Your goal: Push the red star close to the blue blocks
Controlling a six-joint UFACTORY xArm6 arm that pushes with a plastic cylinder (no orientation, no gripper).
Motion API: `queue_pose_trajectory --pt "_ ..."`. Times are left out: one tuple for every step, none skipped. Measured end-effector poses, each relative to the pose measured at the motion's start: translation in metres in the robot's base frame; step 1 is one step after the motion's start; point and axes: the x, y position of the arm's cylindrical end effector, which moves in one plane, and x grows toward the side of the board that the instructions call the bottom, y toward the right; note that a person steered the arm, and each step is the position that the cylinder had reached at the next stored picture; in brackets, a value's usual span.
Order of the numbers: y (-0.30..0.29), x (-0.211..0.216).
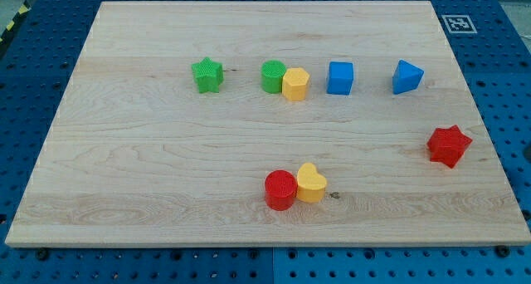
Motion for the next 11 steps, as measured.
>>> queue_pose_trajectory --pt "-0.010 0.021" --pt "-0.011 0.021" --pt "-0.028 0.013" --pt "-0.060 0.004" --pt "-0.090 -0.013" --pt "-0.116 -0.034" --pt "-0.146 -0.054" --pt "-0.174 -0.074" --pt "-0.194 -0.083" --pt "-0.202 -0.082" --pt "-0.189 -0.078"
